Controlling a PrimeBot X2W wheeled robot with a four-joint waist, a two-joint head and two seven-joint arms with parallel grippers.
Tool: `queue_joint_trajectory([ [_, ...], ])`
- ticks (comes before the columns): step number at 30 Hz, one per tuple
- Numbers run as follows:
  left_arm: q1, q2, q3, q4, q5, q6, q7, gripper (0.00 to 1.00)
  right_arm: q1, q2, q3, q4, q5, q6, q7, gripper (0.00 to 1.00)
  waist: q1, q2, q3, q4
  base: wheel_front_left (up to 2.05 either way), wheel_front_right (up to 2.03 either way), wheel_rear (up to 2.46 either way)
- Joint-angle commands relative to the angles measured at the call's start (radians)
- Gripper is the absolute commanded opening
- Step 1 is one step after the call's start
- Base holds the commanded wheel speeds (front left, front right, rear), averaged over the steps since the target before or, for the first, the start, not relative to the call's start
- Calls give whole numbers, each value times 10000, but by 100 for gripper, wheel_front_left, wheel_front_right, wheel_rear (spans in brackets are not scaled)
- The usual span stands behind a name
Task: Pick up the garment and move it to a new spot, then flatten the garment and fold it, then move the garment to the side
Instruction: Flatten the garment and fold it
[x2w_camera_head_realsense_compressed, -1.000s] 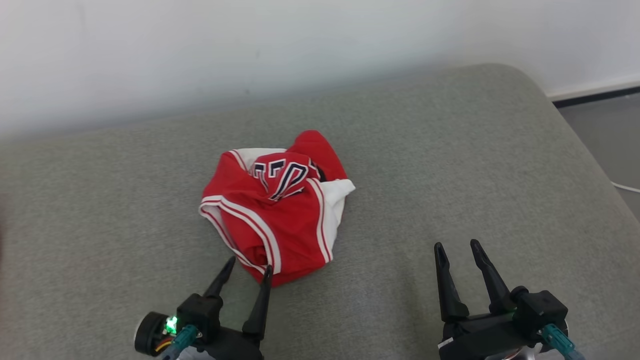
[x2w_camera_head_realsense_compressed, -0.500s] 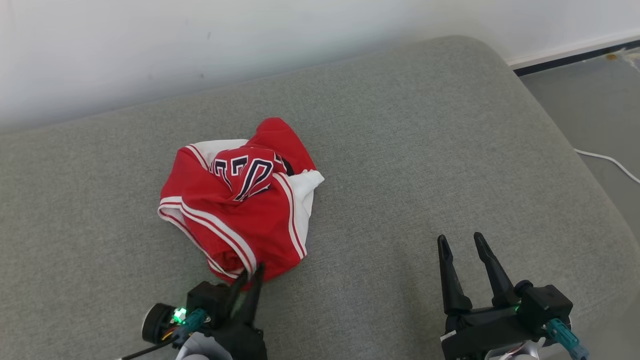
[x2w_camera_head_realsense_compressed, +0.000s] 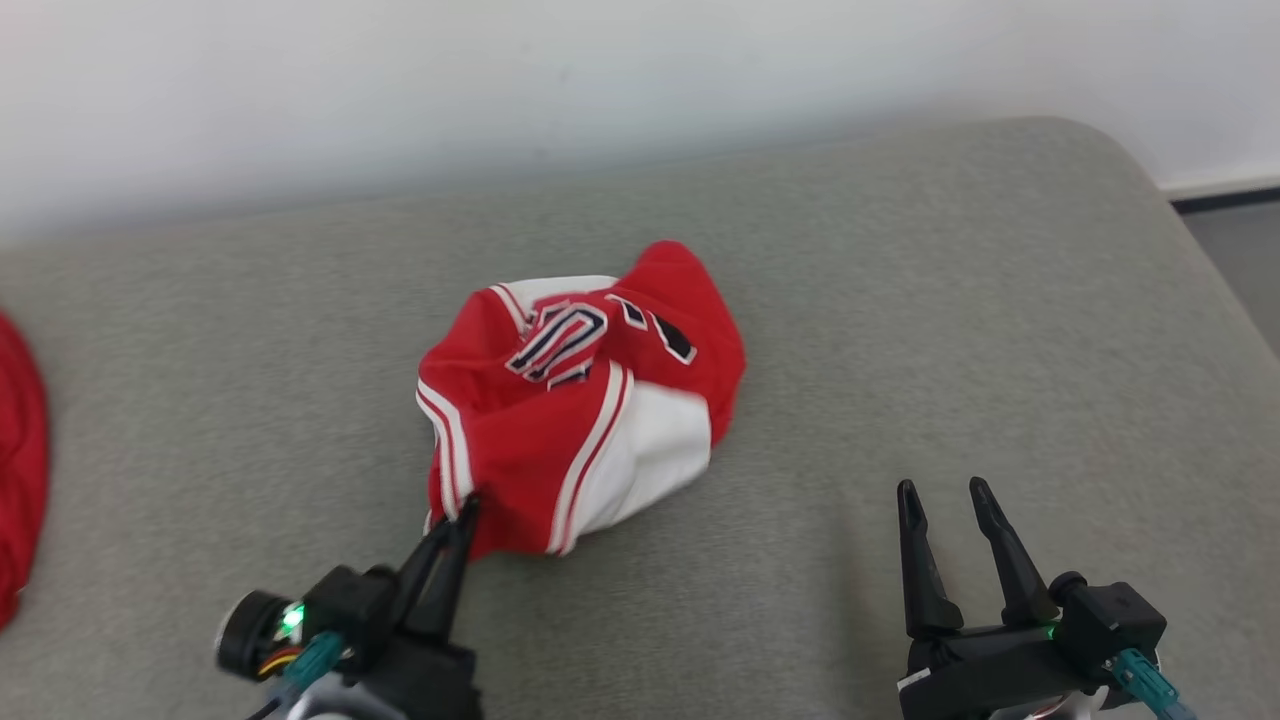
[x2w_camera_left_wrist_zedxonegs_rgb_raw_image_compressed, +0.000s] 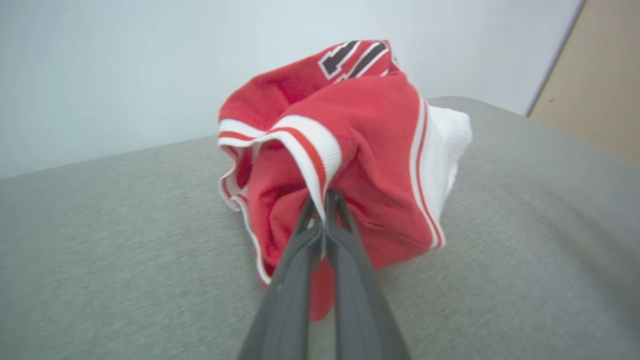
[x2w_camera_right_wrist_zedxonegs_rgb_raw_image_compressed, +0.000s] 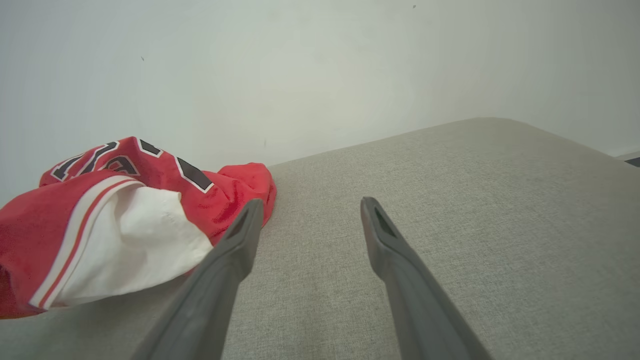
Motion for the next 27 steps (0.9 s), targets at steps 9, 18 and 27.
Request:
queue_joint_trajectory([
  [9, 1728, 1123, 868, -753, -438, 204, 10, 0, 21, 25, 80, 40, 248, -22, -5, 100, -1, -1, -106, 1448, 0, 0, 0],
  [18, 1892, 1116, 1204, -113, -703, 350, -18, 100, -66, 25, -19, 119, 215, -22, -5, 100, -1, -1, -36, 1468, 0, 0, 0],
  [27, 1964, 659, 2241, -2216, -157, 649, -31, 100, 103, 26, -195, 145, 209, -22, -5, 100, -1, -1, -295, 1721, 0, 0, 0],
])
